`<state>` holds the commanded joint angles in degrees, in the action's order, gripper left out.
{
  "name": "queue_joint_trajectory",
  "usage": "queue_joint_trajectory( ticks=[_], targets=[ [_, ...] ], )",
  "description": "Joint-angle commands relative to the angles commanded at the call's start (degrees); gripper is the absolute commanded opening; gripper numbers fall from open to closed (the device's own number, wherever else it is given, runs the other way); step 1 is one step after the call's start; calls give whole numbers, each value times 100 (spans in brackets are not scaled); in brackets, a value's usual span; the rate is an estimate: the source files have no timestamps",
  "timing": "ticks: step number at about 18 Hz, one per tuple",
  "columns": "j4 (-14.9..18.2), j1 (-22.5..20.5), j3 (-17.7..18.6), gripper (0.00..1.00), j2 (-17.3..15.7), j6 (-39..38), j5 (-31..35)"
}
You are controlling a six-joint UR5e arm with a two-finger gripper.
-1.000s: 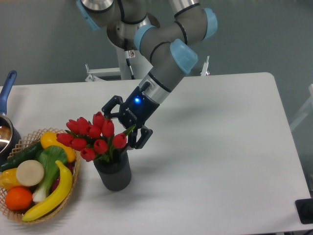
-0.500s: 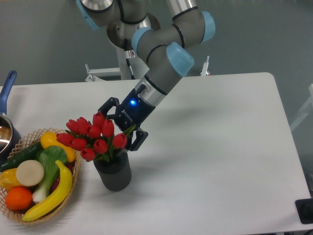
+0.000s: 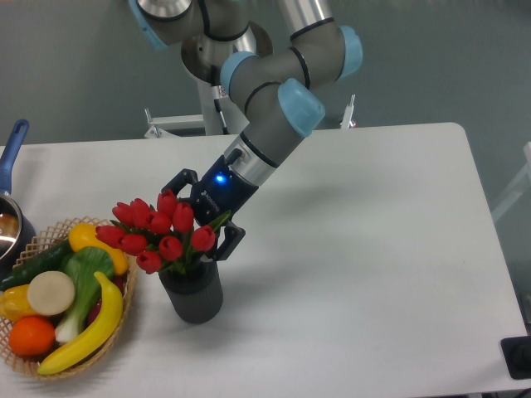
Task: Pick up the flowers from the vase
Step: 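Lower the gripper around the tulip stems just below the blooms, then close the gripper on the tulip stems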
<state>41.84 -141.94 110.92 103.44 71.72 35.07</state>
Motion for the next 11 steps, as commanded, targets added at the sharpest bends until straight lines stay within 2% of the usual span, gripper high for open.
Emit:
queue_joint_trajectory(
  ticks=[3, 5, 9, 11],
  targets=[
    [0, 0, -53, 99, 27, 9, -44],
    [0, 0, -53, 95, 27, 0, -53],
    [0, 53, -114, 72, 79, 0, -71],
    [-9, 53, -114, 64, 79, 0, -71]
  ],
)
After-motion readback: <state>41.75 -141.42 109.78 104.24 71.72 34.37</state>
